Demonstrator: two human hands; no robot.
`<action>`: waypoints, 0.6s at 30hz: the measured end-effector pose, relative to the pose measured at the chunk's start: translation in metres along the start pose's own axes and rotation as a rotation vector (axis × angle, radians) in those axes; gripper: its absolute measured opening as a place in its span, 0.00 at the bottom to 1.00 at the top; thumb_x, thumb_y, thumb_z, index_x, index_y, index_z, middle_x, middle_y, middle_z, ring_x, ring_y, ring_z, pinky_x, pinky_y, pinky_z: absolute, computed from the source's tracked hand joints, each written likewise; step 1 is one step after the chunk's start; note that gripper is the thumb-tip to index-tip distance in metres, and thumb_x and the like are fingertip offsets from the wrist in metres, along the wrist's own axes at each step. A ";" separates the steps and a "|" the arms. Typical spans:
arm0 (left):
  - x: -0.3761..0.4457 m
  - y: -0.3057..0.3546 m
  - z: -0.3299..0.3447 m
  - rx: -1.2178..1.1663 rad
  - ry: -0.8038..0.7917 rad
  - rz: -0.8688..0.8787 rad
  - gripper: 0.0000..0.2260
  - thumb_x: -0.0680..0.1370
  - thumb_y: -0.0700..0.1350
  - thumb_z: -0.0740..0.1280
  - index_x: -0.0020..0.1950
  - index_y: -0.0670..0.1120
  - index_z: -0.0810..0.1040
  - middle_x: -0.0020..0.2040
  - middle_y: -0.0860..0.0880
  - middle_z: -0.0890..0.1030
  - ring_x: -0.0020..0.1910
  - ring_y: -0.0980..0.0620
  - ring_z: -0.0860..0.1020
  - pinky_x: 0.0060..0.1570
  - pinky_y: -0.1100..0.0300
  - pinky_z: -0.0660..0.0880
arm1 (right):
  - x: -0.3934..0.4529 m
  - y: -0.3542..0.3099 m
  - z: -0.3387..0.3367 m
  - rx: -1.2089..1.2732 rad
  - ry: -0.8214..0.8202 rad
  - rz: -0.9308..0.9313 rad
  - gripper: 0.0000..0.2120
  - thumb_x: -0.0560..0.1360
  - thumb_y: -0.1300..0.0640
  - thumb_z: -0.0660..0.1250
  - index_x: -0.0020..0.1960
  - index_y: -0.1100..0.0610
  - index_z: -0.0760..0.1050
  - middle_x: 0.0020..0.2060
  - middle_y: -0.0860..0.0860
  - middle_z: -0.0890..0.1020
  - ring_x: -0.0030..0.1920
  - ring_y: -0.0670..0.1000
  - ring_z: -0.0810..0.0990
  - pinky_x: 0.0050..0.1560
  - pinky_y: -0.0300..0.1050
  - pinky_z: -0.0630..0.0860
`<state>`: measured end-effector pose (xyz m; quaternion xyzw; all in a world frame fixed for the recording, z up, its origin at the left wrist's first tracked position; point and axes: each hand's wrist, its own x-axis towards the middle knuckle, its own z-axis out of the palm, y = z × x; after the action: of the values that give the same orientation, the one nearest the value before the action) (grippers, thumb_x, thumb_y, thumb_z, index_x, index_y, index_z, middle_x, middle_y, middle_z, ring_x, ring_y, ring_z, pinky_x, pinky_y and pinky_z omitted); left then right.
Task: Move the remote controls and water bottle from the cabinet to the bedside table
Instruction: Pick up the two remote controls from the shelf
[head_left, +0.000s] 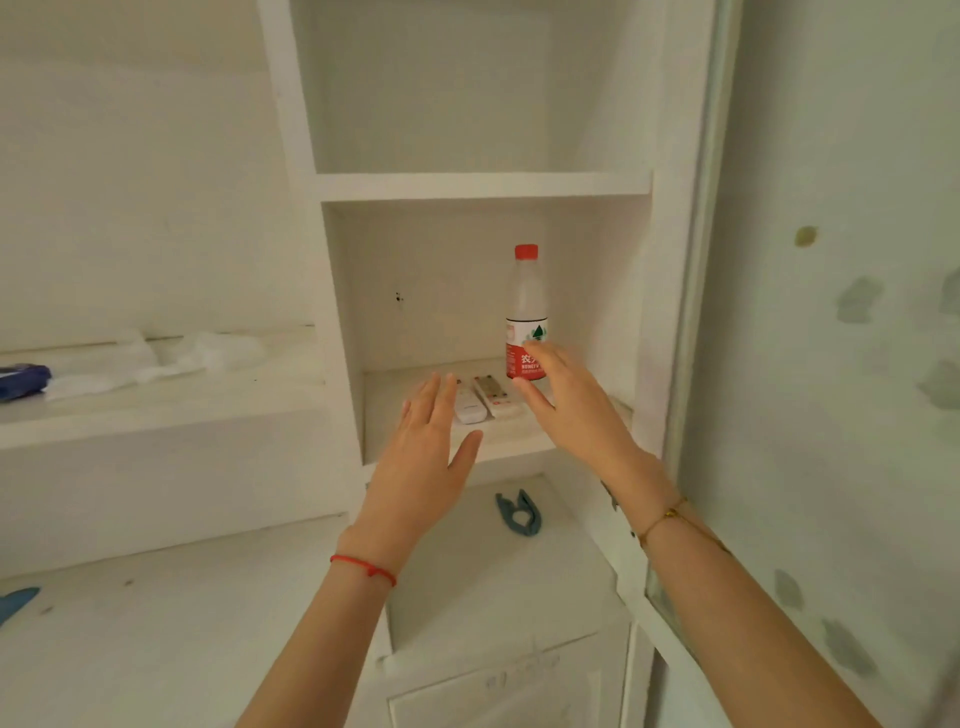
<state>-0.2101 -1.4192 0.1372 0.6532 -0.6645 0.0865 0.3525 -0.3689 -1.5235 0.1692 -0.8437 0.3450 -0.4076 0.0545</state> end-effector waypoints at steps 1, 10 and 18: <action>0.008 -0.006 0.003 0.005 -0.007 -0.021 0.30 0.82 0.50 0.59 0.80 0.44 0.51 0.80 0.46 0.55 0.79 0.49 0.52 0.78 0.55 0.50 | 0.007 0.005 0.008 0.008 -0.020 0.013 0.23 0.80 0.50 0.60 0.73 0.56 0.64 0.69 0.52 0.71 0.67 0.52 0.71 0.66 0.47 0.70; 0.084 -0.036 0.035 0.160 -0.071 -0.312 0.22 0.82 0.53 0.58 0.69 0.39 0.70 0.65 0.38 0.73 0.65 0.39 0.70 0.61 0.47 0.70 | 0.053 0.037 0.058 -0.129 -0.098 0.117 0.17 0.79 0.49 0.63 0.58 0.62 0.76 0.53 0.56 0.80 0.52 0.55 0.78 0.50 0.46 0.75; 0.116 -0.043 0.055 0.231 -0.208 -0.454 0.25 0.81 0.58 0.57 0.58 0.37 0.78 0.59 0.38 0.77 0.59 0.39 0.76 0.55 0.51 0.72 | 0.066 0.041 0.072 -0.213 -0.204 0.238 0.20 0.78 0.46 0.64 0.33 0.57 0.68 0.30 0.50 0.70 0.35 0.54 0.72 0.26 0.41 0.57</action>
<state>-0.1780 -1.5504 0.1492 0.8268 -0.5193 0.0130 0.2159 -0.3104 -1.6096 0.1484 -0.8349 0.4762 -0.2718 0.0472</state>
